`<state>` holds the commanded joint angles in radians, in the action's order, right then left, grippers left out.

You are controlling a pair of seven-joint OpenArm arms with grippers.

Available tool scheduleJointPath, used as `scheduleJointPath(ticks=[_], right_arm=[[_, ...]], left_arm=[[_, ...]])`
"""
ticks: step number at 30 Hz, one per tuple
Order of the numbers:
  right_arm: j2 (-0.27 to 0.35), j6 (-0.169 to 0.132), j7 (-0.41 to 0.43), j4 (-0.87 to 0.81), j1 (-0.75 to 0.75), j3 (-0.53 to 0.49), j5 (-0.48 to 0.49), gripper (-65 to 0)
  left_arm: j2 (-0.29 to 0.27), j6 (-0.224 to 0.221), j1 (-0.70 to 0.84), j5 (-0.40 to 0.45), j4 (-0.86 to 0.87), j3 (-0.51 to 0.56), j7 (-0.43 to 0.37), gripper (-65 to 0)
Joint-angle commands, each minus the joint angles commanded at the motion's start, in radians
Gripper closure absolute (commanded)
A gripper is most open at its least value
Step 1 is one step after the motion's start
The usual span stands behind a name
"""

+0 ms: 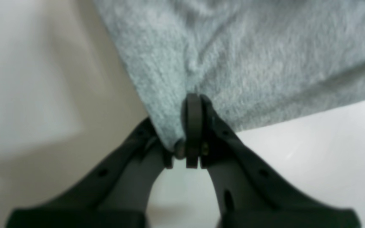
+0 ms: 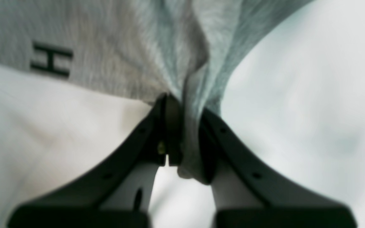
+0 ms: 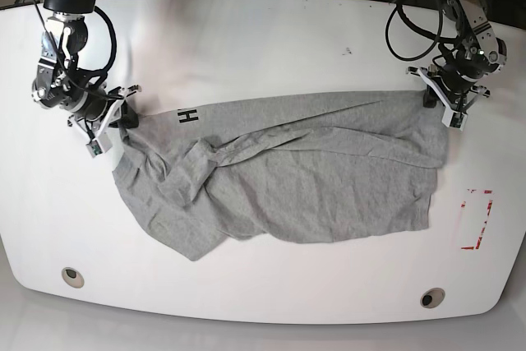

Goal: Layout the t-shirt on the table in an organized manner, then fold the t-shirt properly
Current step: 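Pull the held shirt edge away from the robot with both grippers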

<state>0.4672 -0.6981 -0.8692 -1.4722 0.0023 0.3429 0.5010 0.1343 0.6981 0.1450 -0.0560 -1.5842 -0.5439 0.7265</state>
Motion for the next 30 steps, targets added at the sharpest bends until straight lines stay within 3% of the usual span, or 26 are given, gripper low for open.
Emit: scheduleJointPath(ticks=[14,30], right_arm=[[0.078,0.000,-0.012,-0.017,0.052,0.005,0.000,-1.8],[0.051,0.000,-0.012,-0.060,0.206,0.003,0.003,-1.8]], left_arm=[[0.121,0.000,0.072,-0.005,-0.043,-0.003,0.000,-3.8],[0.124,0.000,0.098,-0.005,-0.043,0.002,0.000,-3.8]])
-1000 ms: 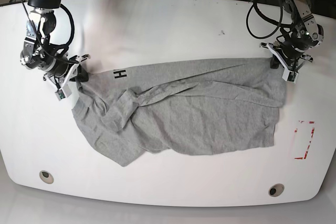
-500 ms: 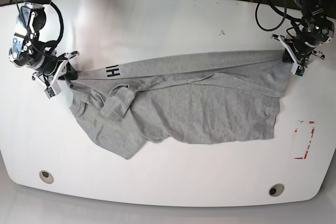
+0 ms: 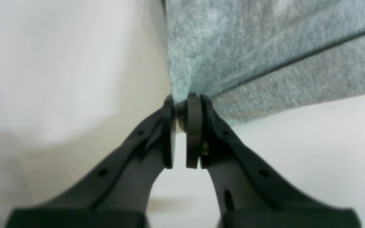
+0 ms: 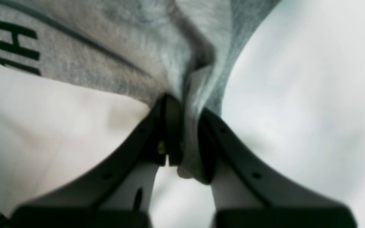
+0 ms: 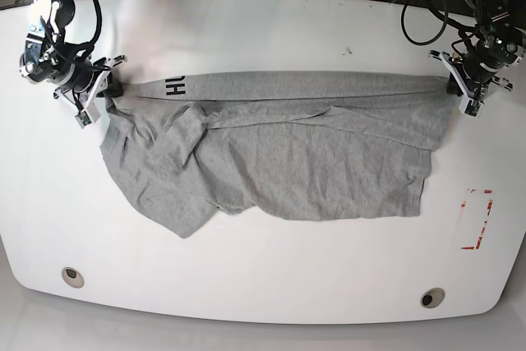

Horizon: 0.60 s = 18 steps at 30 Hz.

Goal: Layout the t-shirt on the table in an organized manner, then fold the t-shirt properly
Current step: 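Pull the held shirt edge away from the robot with both grippers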

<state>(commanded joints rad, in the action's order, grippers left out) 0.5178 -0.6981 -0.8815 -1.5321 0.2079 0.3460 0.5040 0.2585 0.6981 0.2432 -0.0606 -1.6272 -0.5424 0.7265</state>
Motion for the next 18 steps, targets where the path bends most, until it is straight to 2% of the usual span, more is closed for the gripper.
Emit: scheduleJointPath(ticks=[6,9,18], right_arm=[[-0.005,0.000,0.000,-0.074,0.086,0.000,0.000,-1.8],[-0.023,0.000,0.000,-0.104,0.126,0.002,-0.002,-1.8],[-0.029,0.000,-0.002,-0.187,0.265,0.002,-0.003,-1.8]], left_arm=[[0.002,0.000,0.040,-0.003,-0.005,-0.005,0.000,-3.8],[0.002,0.000,0.081,-0.003,-0.048,-0.005,0.000,-3.8],[0.002,0.000,0.212,-0.002,-0.138,-0.006,0.000,-3.8]])
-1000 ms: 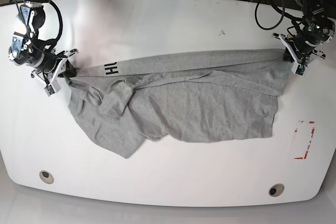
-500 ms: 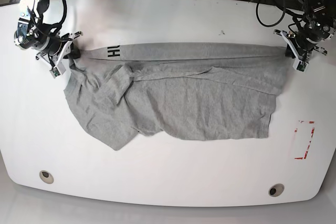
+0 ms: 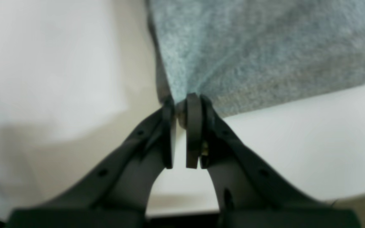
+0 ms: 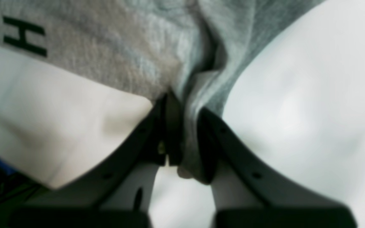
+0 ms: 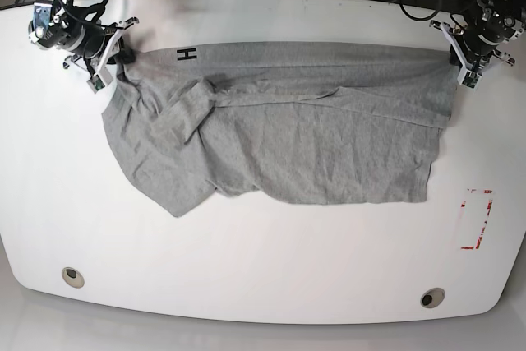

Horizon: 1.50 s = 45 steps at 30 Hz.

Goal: Layout the t-shirt on the table in an organized manner, then fold the t-shirt properly
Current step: 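Pull the held shirt edge away from the robot with both grippers, then release the shirt and move the right gripper back over it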

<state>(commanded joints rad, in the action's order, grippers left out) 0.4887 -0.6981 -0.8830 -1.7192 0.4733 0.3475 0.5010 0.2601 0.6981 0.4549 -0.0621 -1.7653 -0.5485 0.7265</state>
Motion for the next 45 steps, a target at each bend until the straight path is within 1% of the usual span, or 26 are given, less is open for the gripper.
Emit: scheduleJointPath(ticks=[8,16,18,20,21,22,23,24,25,26,27,28,29,31,32,35,39,43,45], right_arm=[[0.000,0.000,0.000,-0.038,0.084,0.005,0.000,-1.9],[0.006,0.000,0.000,-0.037,0.107,0.006,-0.002,-2.9],[0.006,0.000,0.000,-0.038,0.109,0.006,-0.002,-6.6],[0.006,0.000,0.000,-0.038,0.109,0.006,-0.002,-13.7],[0.006,0.000,0.000,-0.038,0.109,0.006,-0.002,-20.5],[0.006,0.000,0.000,-0.038,0.109,0.006,-0.002,-23.4],[0.006,0.000,0.000,-0.049,0.109,0.008,-0.003,-32.4],[0.006,0.000,0.000,-0.058,0.109,0.008,-0.003,-39.7],[0.006,0.000,0.000,-0.061,0.109,0.008,-0.003,-43.0],[0.006,0.000,0.000,-0.069,0.109,0.008,-0.003,-49.1],[0.008,0.000,0.000,-0.072,0.109,0.009,-0.003,-56.2],[0.008,0.000,0.000,-0.072,0.109,0.011,-0.003,-59.0],[0.008,0.000,0.000,-0.072,0.109,0.021,-0.003,-63.2],[0.008,0.000,0.000,-0.072,0.109,0.037,-0.003,-64.2],[0.008,0.000,0.000,-0.072,0.109,0.049,-0.003,-63.7],[0.008,0.000,0.000,-0.072,0.109,0.064,-0.003,-63.5],[0.011,0.000,-0.002,-0.091,0.101,0.121,-0.003,-63.5],[0.046,0.000,-0.015,-0.124,0.103,0.149,-0.003,-63.5],[0.063,0.000,-0.048,-0.138,0.098,0.160,-0.002,-63.5]], left_arm=[[-0.003,0.000,0.069,0.000,-0.020,-0.052,0.000,-3.8],[-0.002,0.000,0.103,0.005,-0.020,-0.057,0.000,-4.3],[0.000,0.000,0.106,0.005,-0.018,-0.057,0.000,-4.4],[0.000,0.000,0.107,0.005,-0.018,-0.055,0.000,-4.8],[0.000,0.000,0.107,0.006,-0.018,-0.055,0.002,-6.7],[0.000,0.000,0.107,0.006,-0.018,-0.054,0.002,-7.9],[0.000,0.000,0.107,0.006,-0.017,-0.052,0.002,-13.6],[0.002,0.000,0.107,0.008,-0.017,-0.052,0.002,-19.6],[0.002,0.000,0.107,0.008,-0.017,-0.051,0.002,-22.3],[0.002,0.000,0.107,0.009,-0.015,-0.051,0.002,-28.3],[0.003,0.000,0.107,0.023,-0.014,-0.051,0.002,-36.7],[0.003,0.000,0.107,0.032,-0.012,-0.051,0.002,-40.5],[0.003,0.000,0.107,0.057,-0.002,-0.051,0.002,-49.0],[0.003,0.000,0.107,0.086,0.009,-0.049,0.002,-58.6],[0.002,0.000,0.107,0.106,0.020,-0.049,0.002,-65.0],[0.002,0.000,0.107,0.129,0.026,-0.051,0.002,-65.0],[0.009,0.000,0.107,0.167,0.025,-0.055,0.002,-65.0],[0.041,0.000,0.106,0.181,0.023,-0.057,0.002,-65.0],[0.054,0.000,0.106,0.181,0.021,-0.063,0.002,-65.0]])
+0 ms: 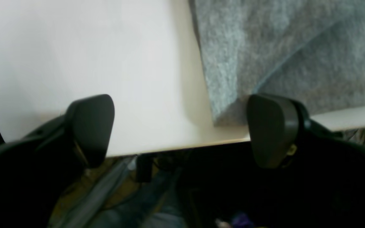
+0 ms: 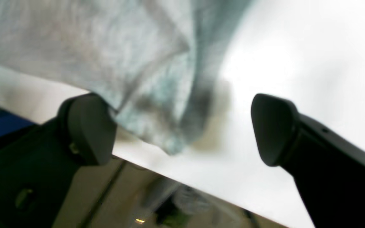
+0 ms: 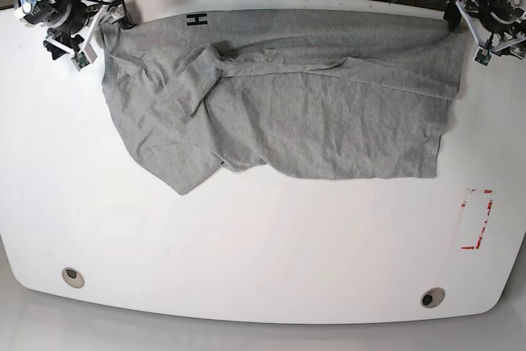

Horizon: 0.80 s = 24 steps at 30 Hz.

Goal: Layout the t-shirt on the table in an organized manner, then fold the t-shirt properly
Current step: 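Release the shirt and move the right gripper back over it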

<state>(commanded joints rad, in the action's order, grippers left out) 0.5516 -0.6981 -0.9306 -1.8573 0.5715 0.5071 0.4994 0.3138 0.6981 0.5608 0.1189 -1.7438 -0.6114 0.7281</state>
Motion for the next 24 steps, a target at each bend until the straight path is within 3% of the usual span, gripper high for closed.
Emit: scheduleJointPath(ticks=[18,24], right_arm=[[0.034,0.000,-0.173,-0.055,-0.155,0.048,0.002,-63.5],[0.040,0.000,-0.178,-0.054,-0.167,0.048,0.002,-63.5]], left_arm=[[0.014,0.000,-0.150,0.005,-0.068,-0.097,0.002,-65.0],[0.014,0.000,-0.164,-0.002,-0.081,-0.097,0.020,-65.0]])
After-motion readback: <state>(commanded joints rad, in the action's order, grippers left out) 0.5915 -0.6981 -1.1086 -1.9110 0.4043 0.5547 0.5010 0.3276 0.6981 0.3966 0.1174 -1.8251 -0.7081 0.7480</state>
